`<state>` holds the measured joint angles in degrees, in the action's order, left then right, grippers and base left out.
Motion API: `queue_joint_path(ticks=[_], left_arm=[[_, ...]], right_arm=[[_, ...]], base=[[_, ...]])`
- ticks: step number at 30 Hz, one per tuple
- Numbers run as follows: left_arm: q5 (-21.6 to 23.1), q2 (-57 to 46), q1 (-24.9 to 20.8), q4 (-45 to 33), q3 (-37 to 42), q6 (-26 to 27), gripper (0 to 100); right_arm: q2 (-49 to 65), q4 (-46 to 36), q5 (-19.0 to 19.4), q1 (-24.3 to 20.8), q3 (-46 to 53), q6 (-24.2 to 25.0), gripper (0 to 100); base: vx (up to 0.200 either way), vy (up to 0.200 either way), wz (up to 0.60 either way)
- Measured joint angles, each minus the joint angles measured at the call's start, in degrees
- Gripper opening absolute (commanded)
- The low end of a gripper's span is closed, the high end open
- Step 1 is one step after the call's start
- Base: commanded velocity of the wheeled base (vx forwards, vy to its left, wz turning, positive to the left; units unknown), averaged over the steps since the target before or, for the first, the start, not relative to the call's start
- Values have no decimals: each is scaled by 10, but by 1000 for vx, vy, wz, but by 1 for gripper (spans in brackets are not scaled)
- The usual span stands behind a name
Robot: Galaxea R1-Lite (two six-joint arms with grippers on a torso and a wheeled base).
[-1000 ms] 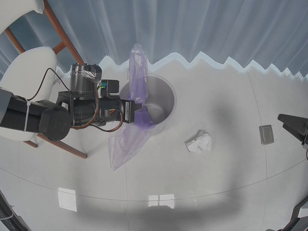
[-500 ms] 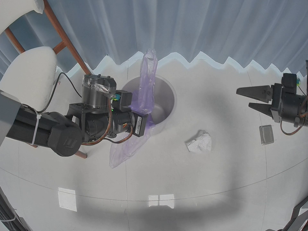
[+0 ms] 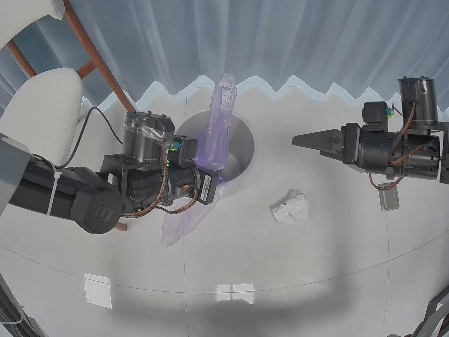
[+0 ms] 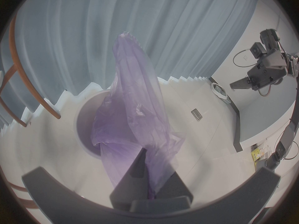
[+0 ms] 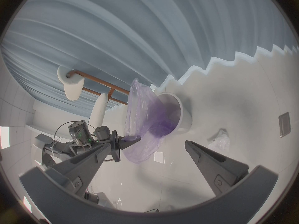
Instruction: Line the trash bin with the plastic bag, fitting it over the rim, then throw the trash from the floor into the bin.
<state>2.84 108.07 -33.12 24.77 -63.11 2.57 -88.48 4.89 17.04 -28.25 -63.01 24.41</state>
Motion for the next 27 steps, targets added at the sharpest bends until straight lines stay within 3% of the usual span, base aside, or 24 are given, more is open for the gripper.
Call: queue_joint_path(ticks=[14, 27], left_arm=[[-1, 0, 0, 5, 8, 20, 0], [-1, 1, -2, 12, 14, 32, 0]], right_arm=[[-127, 30, -83, -38, -141, -11, 100], [-228, 31, -113, -52, -258, -11, 100]], base=[[0, 0, 0], [0, 0, 0]])
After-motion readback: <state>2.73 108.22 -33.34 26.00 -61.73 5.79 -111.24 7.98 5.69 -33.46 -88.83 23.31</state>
